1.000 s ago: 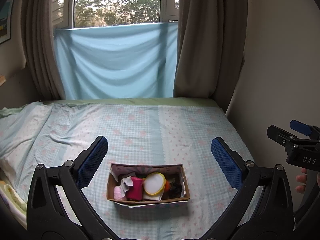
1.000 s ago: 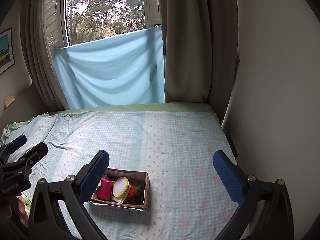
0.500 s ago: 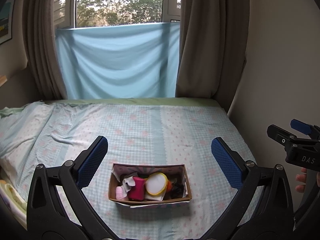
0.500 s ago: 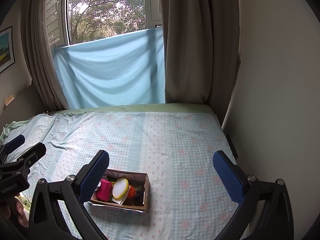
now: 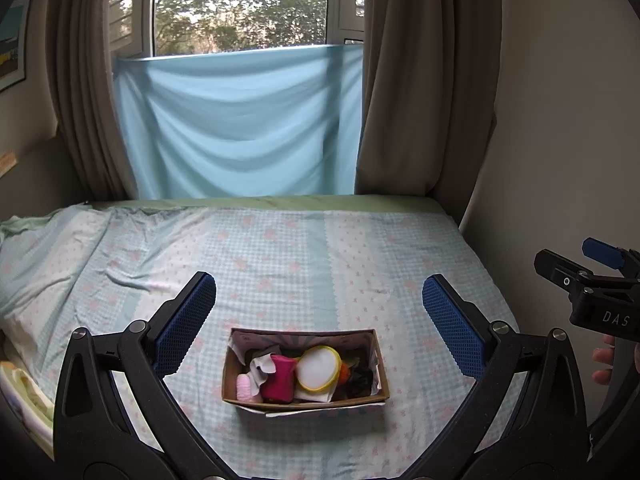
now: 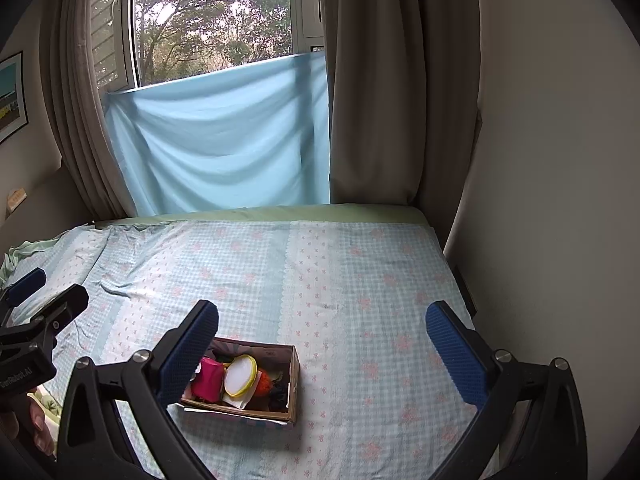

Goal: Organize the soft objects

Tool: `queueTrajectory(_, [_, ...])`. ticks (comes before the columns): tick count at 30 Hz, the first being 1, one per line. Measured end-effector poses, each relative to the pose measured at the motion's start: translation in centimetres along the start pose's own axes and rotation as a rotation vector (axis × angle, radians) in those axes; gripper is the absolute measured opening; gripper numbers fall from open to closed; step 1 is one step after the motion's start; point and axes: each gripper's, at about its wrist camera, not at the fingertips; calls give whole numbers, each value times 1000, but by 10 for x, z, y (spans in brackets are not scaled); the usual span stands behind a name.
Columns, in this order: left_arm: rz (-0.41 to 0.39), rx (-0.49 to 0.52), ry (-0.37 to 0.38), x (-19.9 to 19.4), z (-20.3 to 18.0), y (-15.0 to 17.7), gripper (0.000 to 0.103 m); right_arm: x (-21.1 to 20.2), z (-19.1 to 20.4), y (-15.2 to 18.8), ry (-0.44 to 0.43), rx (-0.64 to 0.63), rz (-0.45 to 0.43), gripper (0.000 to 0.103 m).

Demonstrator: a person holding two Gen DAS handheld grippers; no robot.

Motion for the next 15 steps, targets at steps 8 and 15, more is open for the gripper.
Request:
queueTrajectory(8, [1, 0, -3, 0, 1, -1, 103, 1, 0, 0, -1, 0, 0, 103])
queueTrajectory(15, [-2, -4, -6, 1, 5, -1, 103, 3, 1, 1, 1, 0, 1, 103])
Point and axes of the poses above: each gripper's, at about its wrist camera, not at the fingertips, and x roughly the way its jaws point, z to its left, y to its underside, and after that the axes turned 12 degrees about x, right-handed
